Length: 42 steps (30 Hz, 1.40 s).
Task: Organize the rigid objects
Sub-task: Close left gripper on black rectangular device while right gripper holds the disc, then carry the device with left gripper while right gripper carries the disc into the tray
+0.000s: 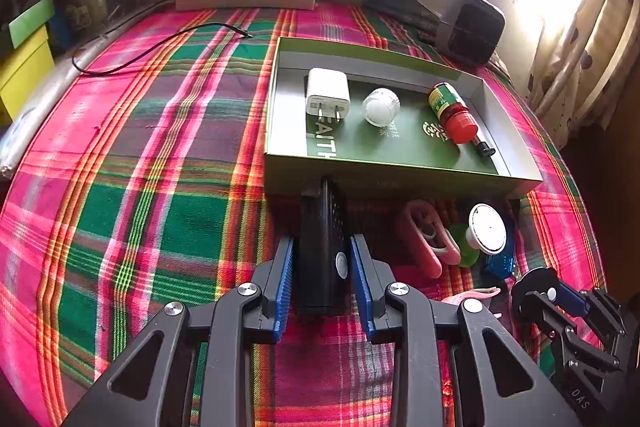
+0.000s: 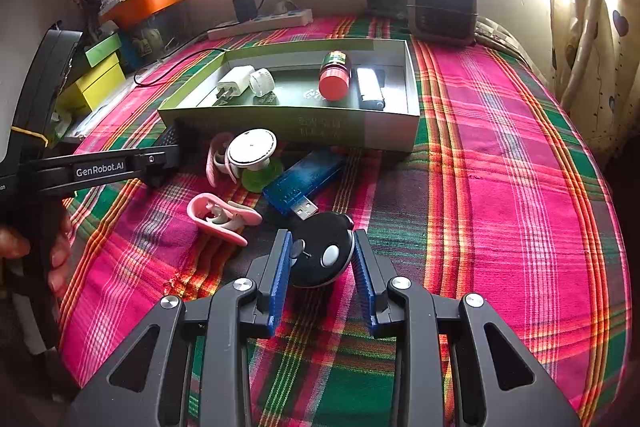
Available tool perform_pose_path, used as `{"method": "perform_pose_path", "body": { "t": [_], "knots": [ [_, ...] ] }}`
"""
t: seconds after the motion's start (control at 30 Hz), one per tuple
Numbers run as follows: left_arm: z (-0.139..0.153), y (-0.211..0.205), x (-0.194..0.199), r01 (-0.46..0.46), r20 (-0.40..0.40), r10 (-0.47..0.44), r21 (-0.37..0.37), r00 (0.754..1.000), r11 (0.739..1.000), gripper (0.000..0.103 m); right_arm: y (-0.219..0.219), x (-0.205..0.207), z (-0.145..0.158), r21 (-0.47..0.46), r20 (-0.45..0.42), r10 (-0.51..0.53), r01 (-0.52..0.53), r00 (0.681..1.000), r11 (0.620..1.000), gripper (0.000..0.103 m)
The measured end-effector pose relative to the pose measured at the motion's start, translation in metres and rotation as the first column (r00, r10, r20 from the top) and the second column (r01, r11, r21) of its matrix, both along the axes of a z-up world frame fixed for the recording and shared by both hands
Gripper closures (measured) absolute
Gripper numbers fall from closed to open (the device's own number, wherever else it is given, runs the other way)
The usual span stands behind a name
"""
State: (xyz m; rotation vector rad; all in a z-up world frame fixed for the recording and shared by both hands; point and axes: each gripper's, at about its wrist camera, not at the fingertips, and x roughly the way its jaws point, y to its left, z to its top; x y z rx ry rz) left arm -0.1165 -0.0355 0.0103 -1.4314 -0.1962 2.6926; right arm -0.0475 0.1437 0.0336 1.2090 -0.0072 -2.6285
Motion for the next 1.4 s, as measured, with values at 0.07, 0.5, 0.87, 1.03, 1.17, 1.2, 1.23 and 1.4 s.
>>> {"method": "perform_pose_path", "body": {
  "t": [0.07, 0.5, 0.87, 1.03, 1.17, 1.2, 1.23, 1.4],
  "knots": [
    [0.003, -0.002, 0.002, 0.005, -0.006, -0.005, 0.004, 1.000, 1.000, 0.076, 0.000, 0.000, 0.001, 0.002, -0.002, 0.002, -0.002, 1.000, 1.000, 0.072],
    [0.032, -0.003, 0.009, 0.027, -0.060, -0.026, 0.007, 0.998, 1.000, 0.076, 0.005, -0.005, 0.031, 0.004, -0.068, -0.002, 0.002, 0.998, 1.000, 0.072],
    [0.045, -0.004, -0.003, 0.045, -0.070, -0.044, 0.011, 0.997, 0.999, 0.076, 0.008, -0.026, 0.053, 0.018, -0.109, -0.002, 0.004, 0.994, 1.000, 0.072],
    [0.046, -0.003, -0.010, 0.051, -0.069, -0.050, 0.013, 0.996, 0.999, 0.076, 0.008, -0.038, 0.058, 0.022, -0.113, 0.001, 0.001, 0.994, 1.000, 0.072],
    [0.046, -0.002, -0.016, 0.051, -0.066, -0.049, 0.016, 0.997, 0.999, 0.076, 0.006, -0.048, 0.058, 0.025, -0.106, 0.009, -0.006, 0.994, 1.000, 0.072],
    [0.047, -0.002, -0.018, 0.050, -0.066, -0.049, 0.017, 0.997, 0.999, 0.076, 0.007, -0.050, 0.058, 0.026, -0.104, 0.010, -0.007, 0.995, 1.000, 0.072],
    [0.047, -0.001, -0.020, 0.051, -0.065, -0.050, 0.016, 0.997, 0.999, 0.076, 0.007, -0.054, 0.057, 0.026, -0.099, 0.010, -0.007, 0.995, 1.000, 0.072],
    [0.045, 0.001, -0.034, 0.059, -0.060, -0.058, 0.021, 0.997, 0.998, 0.076, 0.008, -0.076, 0.056, 0.041, -0.091, 0.007, -0.003, 0.996, 0.999, 0.072]
  ]
}}
